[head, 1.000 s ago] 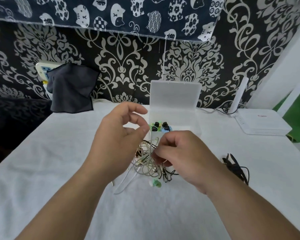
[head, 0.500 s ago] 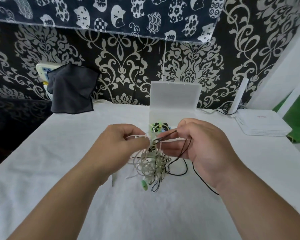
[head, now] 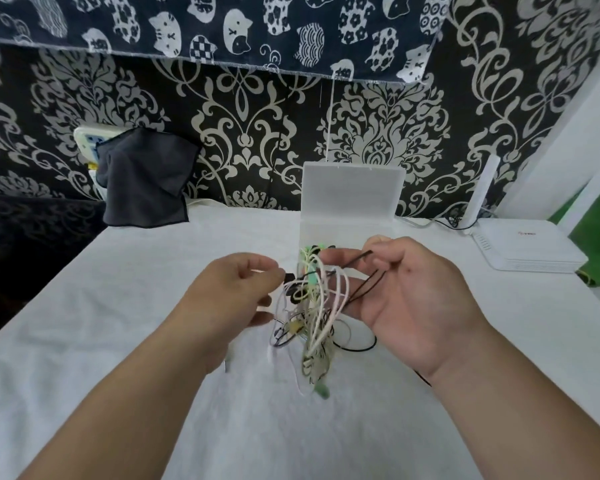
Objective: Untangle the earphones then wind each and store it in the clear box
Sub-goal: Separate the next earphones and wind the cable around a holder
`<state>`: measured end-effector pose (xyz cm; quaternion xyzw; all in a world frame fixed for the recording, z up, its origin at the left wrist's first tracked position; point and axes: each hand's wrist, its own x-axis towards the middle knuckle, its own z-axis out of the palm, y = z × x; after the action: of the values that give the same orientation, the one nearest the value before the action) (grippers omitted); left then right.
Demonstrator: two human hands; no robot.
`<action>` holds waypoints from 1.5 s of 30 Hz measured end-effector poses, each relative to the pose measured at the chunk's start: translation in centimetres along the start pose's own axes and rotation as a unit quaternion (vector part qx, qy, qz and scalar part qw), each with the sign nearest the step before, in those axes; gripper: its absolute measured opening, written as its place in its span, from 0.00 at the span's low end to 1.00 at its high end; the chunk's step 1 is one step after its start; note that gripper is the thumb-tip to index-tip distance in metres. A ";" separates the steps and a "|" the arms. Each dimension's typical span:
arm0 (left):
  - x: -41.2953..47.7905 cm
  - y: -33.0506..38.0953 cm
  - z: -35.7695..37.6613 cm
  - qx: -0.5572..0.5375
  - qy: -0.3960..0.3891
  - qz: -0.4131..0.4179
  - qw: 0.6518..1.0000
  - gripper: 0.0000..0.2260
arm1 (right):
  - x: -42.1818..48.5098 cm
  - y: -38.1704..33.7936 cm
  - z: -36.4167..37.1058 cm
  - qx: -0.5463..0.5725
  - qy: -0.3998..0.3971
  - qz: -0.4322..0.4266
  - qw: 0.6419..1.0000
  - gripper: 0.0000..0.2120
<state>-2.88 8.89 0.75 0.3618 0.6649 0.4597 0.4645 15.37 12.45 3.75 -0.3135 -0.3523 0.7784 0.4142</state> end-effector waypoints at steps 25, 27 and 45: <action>-1.0 0.8 1.1 -0.198 -0.109 -0.014 0.974 0.07 | 0.4 0.0 -0.9 -0.037 0.082 0.022 0.996 0.15; -0.9 1.0 0.9 -0.231 -0.097 -0.015 0.968 0.06 | 0.4 -0.1 -0.9 -0.051 0.093 0.019 0.994 0.15; -1.4 1.0 1.6 -0.252 -0.094 0.000 0.963 0.04 | 0.9 0.3 -1.4 -0.066 0.119 0.025 0.990 0.15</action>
<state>-0.87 8.42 1.86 0.2746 0.4806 0.5765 0.6011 15.93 13.48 2.55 -0.4395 -0.3427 0.7209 0.4120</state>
